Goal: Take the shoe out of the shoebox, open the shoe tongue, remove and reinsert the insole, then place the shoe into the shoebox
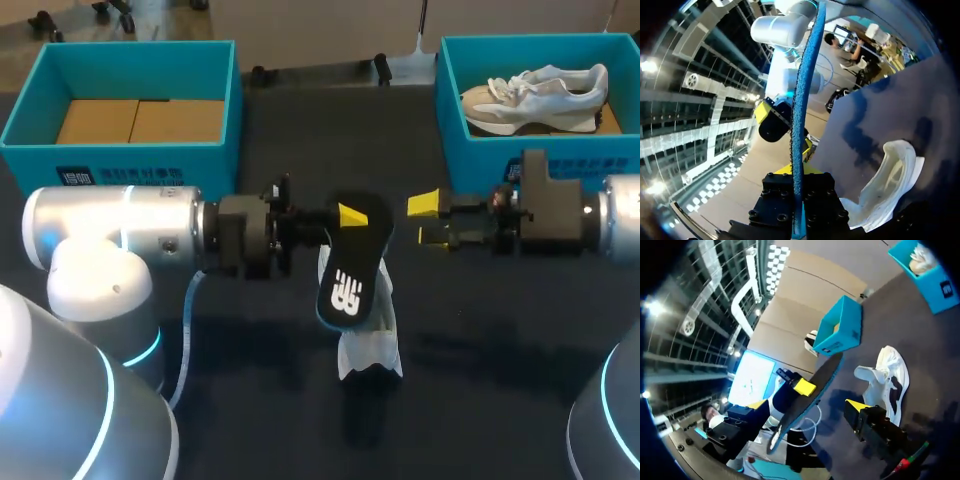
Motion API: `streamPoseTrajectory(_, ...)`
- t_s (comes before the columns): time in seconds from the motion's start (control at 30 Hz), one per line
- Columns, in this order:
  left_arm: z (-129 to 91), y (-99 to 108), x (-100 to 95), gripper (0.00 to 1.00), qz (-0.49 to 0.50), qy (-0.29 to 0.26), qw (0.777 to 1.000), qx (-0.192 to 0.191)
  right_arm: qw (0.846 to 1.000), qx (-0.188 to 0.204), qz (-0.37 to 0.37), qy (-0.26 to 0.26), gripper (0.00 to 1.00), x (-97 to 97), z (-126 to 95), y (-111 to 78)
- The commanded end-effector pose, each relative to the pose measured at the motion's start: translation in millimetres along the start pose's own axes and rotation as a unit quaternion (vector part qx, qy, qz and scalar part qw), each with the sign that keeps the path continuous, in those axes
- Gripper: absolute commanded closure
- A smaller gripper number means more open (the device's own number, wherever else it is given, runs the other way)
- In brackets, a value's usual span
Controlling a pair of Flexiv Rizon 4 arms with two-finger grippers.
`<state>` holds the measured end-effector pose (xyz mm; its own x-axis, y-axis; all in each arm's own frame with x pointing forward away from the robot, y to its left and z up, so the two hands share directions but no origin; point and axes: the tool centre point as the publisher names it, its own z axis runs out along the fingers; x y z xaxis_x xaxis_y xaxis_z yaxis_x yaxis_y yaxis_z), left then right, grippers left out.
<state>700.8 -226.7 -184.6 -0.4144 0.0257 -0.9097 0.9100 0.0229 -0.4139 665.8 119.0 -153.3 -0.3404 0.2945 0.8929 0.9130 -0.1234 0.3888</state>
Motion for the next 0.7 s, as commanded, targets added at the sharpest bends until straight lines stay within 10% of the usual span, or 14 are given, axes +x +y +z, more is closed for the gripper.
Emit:
streamPoseTrajectory(0.03, -2, -1, 0.9, 1.00, -0.076, 0.013, 0.997, 0.016, 0.997, 0.006, -0.074, -0.008, 0.00, 9.8, -16, -2.7)
streamPoseTrajectory(0.7, 0, -9, 1.3, 1.00, -0.177, 0.004, 0.984, 0.029, 0.989, -0.004, -0.146, -0.008, 0.00, 21.0, -23, 0.5)
